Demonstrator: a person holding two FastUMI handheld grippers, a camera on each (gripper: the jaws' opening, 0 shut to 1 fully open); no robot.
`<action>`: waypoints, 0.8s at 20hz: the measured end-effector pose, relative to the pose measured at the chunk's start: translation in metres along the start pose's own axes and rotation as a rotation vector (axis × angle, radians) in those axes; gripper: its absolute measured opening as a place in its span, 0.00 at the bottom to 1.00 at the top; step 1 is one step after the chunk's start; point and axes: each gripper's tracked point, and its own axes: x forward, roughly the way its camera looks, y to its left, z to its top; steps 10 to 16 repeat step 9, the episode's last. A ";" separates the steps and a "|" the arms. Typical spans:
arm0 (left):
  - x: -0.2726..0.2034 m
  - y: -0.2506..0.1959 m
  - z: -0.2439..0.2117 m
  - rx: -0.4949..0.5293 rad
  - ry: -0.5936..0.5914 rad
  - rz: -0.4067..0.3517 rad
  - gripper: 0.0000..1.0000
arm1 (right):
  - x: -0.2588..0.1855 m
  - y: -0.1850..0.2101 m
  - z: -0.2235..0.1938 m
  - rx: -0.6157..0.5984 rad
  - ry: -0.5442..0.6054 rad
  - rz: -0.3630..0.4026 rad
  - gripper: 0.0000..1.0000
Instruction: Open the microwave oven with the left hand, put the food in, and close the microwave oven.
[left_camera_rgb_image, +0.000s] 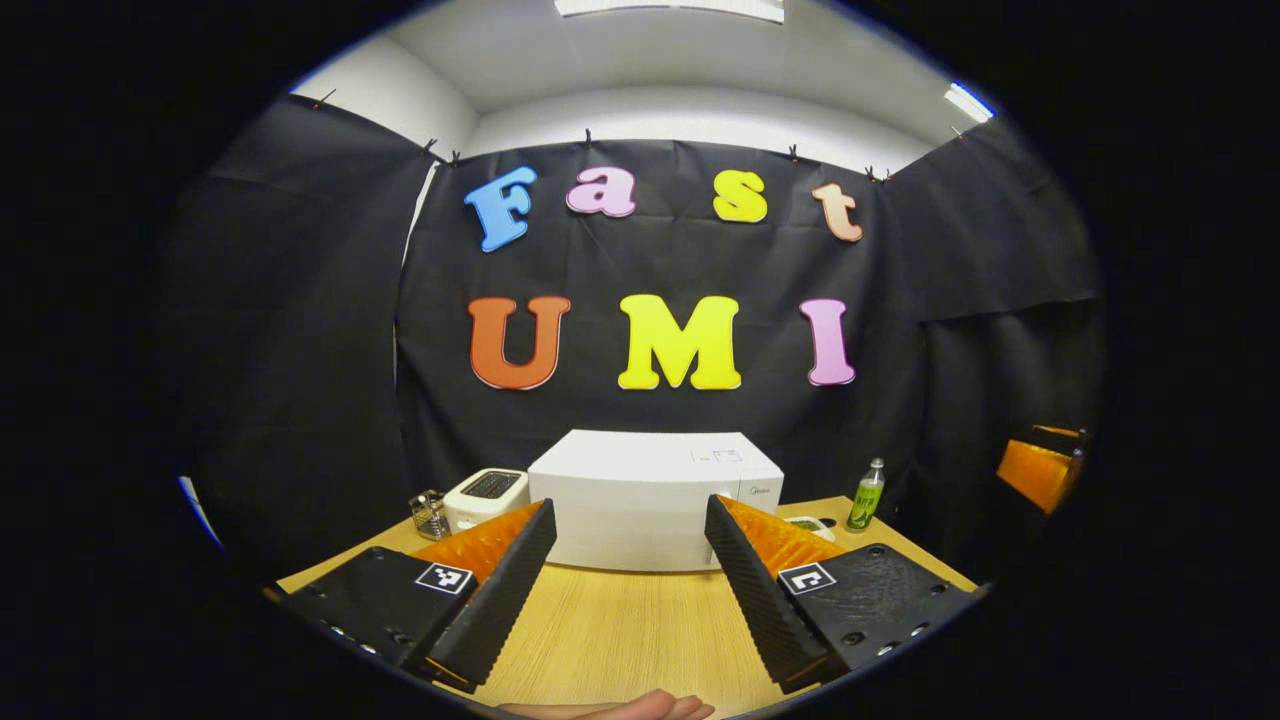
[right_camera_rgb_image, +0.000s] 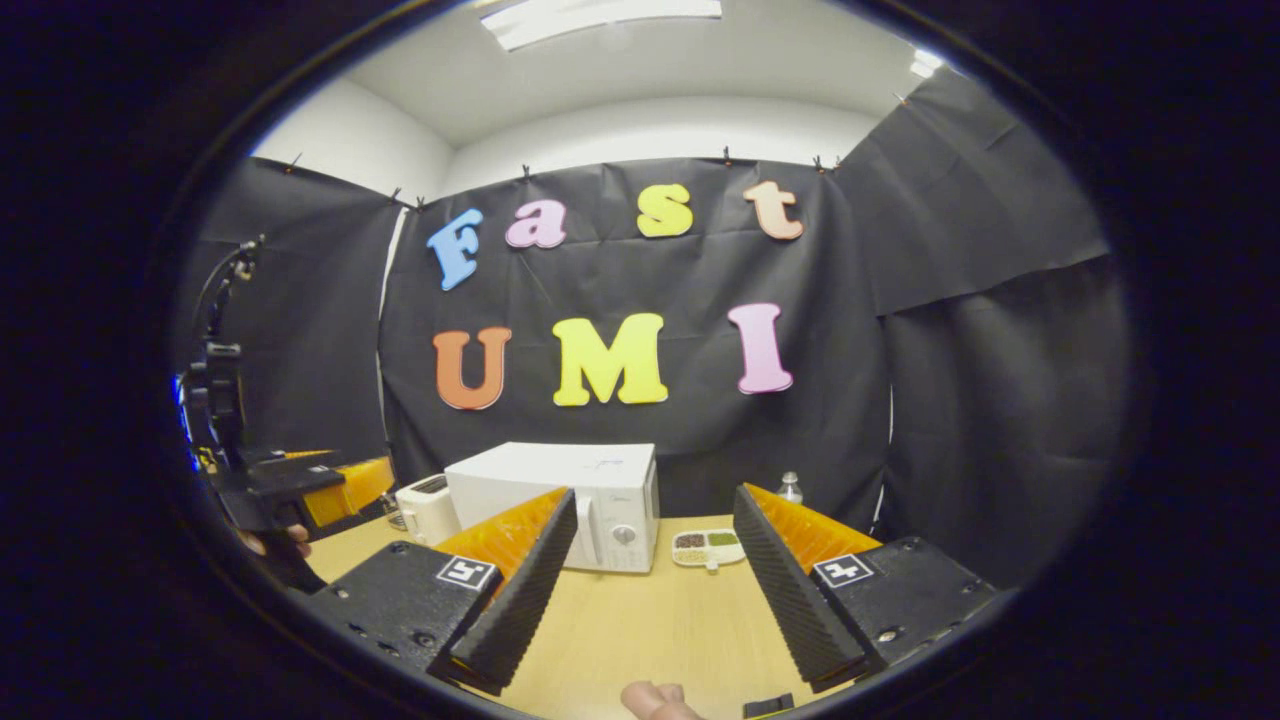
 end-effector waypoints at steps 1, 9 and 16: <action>-0.011 0.004 0.007 0.003 -0.014 0.012 0.95 | -0.002 0.000 0.005 0.011 -0.010 -0.006 1.00; -0.048 0.020 0.026 -0.038 -0.055 0.022 0.95 | -0.018 -0.005 0.022 -0.036 -0.029 -0.039 0.90; -0.048 0.020 0.026 -0.038 -0.055 0.022 0.95 | -0.018 -0.005 0.022 -0.036 -0.029 -0.039 0.90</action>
